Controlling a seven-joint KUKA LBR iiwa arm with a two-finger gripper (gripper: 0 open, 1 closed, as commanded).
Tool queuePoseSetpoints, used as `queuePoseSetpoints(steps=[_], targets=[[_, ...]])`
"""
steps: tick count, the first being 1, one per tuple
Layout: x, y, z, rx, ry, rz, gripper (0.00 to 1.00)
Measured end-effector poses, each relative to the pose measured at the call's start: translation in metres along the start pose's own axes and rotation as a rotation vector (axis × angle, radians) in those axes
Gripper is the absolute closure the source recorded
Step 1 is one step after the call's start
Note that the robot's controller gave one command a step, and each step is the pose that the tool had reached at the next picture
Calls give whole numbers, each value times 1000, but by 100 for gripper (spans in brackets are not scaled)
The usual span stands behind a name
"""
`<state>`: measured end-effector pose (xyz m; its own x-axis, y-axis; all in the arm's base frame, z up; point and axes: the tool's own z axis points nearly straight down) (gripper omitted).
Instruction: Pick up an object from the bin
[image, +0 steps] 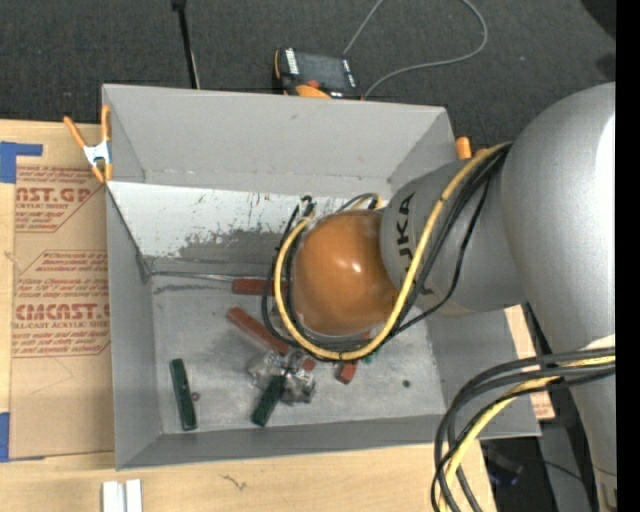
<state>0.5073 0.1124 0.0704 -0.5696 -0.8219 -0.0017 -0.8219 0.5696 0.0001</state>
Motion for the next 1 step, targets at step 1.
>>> queuePoseSetpoints(steps=[1], targets=[[26,-4,-142,6,-5,-16,100]])
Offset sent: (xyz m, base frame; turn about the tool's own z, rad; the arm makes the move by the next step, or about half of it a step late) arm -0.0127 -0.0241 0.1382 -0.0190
